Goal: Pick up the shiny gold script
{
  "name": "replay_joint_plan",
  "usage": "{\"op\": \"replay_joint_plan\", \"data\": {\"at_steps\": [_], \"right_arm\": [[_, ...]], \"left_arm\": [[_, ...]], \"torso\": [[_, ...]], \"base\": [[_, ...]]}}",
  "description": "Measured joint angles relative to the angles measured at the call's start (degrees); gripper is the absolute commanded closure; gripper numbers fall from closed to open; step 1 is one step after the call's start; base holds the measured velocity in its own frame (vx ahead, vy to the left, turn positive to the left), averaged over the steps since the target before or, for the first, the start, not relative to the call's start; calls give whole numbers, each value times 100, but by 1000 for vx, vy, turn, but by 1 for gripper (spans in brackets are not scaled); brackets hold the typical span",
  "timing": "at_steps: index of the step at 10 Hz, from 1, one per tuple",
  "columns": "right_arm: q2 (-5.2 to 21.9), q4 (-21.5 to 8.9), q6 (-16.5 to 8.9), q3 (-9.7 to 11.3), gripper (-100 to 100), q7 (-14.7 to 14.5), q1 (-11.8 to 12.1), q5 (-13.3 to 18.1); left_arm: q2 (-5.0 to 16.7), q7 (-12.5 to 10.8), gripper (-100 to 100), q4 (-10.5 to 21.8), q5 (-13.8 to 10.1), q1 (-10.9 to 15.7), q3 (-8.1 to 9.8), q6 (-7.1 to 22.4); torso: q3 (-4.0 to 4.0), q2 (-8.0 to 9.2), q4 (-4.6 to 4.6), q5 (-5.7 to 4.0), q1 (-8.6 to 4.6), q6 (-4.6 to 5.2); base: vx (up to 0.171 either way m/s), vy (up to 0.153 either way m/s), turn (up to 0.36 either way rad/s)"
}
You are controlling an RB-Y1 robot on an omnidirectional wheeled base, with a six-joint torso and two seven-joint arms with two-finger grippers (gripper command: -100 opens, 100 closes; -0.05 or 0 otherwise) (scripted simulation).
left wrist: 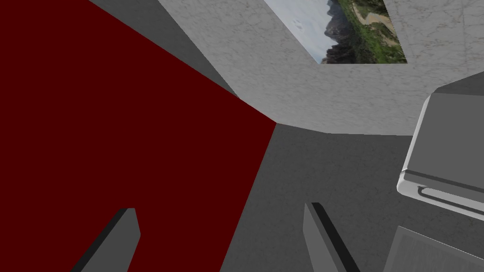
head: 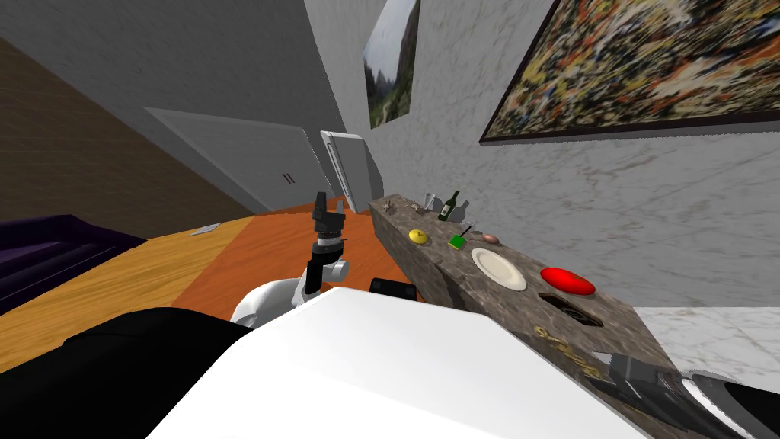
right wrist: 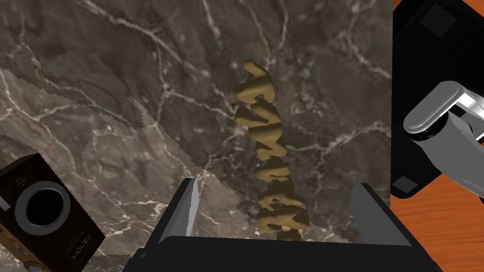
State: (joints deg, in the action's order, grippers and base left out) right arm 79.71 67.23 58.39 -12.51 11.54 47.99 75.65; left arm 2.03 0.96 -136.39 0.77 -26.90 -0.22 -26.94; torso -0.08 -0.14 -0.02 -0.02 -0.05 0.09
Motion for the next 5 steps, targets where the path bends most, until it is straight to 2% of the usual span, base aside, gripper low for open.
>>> {"op": "replay_joint_plan", "data": {"at_steps": [1,2,4,5], "right_arm": [[-2,-10,6,2,0,-17,9,3],[-2,-9,6,2,-100,-16,8,2],[-203,-36,-181,154,-100,-75,24,41],[-214,-36,-207,164,100,-83,25,43]], "left_arm": [[0,0,0,0,0,0,0,0],[0,0,0,0,0,1,0,0],[0,0,0,0,0,1,0,0],[0,0,0,0,0,0,0,0]], "torso": [[7,12,3,1,4,-1],[12,20,5,2,8,0],[11,17,5,-1,1,-1],[12,21,5,1,5,0]], "base": [[5,-2,1],[17,-10,103],[22,-16,57],[0,0,0]]}}
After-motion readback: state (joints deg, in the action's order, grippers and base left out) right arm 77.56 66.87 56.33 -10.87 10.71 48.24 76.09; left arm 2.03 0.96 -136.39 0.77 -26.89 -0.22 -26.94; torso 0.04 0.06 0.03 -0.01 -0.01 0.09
